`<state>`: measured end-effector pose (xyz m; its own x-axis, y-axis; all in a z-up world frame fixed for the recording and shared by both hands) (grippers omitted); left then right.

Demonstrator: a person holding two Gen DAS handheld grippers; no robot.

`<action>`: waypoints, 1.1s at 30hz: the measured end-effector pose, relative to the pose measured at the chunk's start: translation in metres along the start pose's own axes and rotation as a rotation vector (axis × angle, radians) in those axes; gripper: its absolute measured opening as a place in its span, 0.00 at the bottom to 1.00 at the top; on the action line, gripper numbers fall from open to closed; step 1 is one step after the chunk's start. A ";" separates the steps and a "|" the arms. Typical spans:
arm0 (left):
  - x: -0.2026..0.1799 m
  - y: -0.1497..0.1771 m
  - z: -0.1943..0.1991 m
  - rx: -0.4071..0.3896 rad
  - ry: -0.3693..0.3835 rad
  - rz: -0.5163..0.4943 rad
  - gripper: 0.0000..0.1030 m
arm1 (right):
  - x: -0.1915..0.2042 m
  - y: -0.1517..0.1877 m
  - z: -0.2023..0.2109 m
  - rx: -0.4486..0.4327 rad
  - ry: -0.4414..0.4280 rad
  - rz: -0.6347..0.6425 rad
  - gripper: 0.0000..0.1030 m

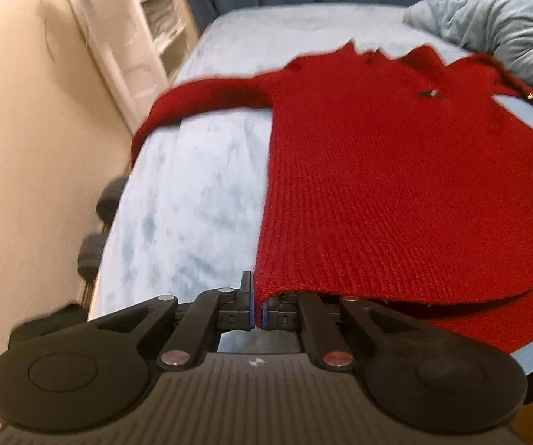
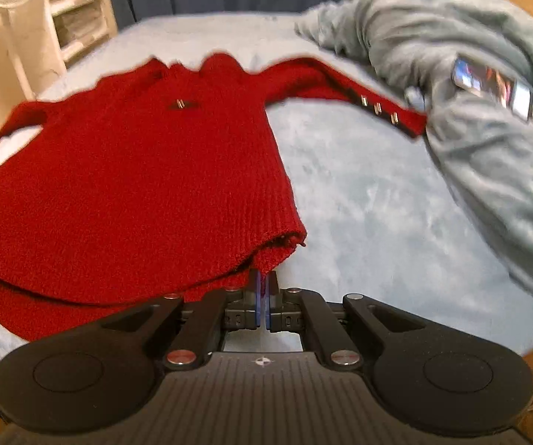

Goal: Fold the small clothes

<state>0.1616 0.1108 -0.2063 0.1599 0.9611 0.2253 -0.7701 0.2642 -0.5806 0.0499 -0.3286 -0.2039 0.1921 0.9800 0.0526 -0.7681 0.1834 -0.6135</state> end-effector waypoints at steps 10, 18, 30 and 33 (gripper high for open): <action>0.017 0.033 -0.013 0.094 -0.061 -0.005 0.59 | -0.021 0.036 0.003 0.162 0.043 -0.152 0.03; 0.040 0.008 0.017 -0.030 -0.092 0.113 0.83 | 0.021 -0.015 0.030 -0.020 -0.038 -0.089 0.40; -0.026 0.026 -0.070 0.086 -0.140 -0.041 1.00 | 0.082 0.000 -0.093 0.192 0.006 -0.067 0.43; -0.020 0.028 -0.064 0.089 -0.105 -0.037 1.00 | 0.089 0.022 -0.094 0.225 0.021 -0.017 0.45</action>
<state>0.1762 0.1040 -0.2774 0.1274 0.9357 0.3290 -0.8176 0.2868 -0.4992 0.1075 -0.2441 -0.2872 0.2171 0.9751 0.0441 -0.8810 0.2152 -0.4214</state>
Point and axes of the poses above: each gripper's, at about its wrist camera, not at the fingertips, and z roughly against the way its jaws point, x to its left, y to its underside, the point moved 8 cm from there along -z, roughly the way its jaws point
